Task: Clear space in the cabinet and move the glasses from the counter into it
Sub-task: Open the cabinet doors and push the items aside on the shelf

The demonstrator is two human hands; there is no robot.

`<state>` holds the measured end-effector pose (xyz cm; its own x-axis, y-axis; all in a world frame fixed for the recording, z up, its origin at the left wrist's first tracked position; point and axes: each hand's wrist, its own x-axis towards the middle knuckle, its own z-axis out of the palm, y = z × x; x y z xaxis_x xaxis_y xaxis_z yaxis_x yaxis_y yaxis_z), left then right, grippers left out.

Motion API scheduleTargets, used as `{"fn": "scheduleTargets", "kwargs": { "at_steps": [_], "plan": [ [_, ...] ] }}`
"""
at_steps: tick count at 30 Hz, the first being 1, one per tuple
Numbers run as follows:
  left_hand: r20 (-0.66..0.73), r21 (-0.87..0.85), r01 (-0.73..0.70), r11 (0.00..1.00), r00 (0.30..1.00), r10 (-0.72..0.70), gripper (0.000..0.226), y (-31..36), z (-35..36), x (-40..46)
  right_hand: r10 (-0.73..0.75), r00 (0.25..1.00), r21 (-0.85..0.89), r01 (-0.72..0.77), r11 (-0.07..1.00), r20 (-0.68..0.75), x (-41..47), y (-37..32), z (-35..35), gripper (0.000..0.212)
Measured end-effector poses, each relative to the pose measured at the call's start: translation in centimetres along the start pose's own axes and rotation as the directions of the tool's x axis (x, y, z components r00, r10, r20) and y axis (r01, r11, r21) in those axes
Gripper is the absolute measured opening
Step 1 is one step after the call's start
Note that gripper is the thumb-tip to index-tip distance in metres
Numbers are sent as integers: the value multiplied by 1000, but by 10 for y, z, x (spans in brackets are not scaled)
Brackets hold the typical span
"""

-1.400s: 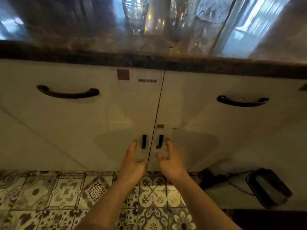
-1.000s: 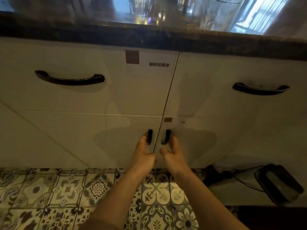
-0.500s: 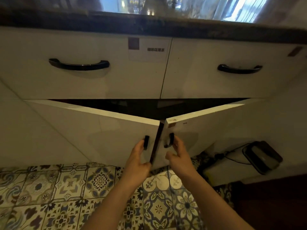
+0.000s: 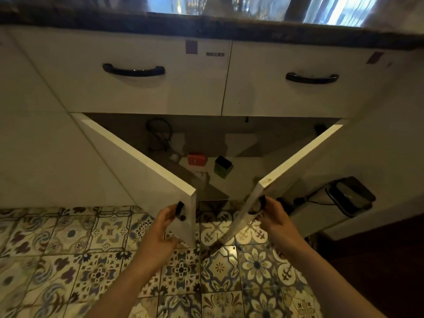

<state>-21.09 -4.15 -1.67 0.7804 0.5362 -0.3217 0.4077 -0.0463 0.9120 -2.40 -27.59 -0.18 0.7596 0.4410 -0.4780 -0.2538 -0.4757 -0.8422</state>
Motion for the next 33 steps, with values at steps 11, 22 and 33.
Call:
{"fn": "scheduleTargets", "kwargs": {
  "at_steps": [11, 22, 33],
  "plan": [
    [-210, 26, 82, 996, 975, -75, 73, -20, -50, -80, 29, 998, -96, -35, 995, -60, -64, 44, -86, 44],
    [-412, 118, 377, 919, 860, -300, 91, -98, -164, -127, 255, 815, -175, -394, 902, -520, -98, 118, -150, 62],
    [-304, 260, 559, 788, 822, -482, 70, -107, -79, -145, 396, 916, -785, -202, 586, 60, -110, 109, -9, 51]
  ]
}}
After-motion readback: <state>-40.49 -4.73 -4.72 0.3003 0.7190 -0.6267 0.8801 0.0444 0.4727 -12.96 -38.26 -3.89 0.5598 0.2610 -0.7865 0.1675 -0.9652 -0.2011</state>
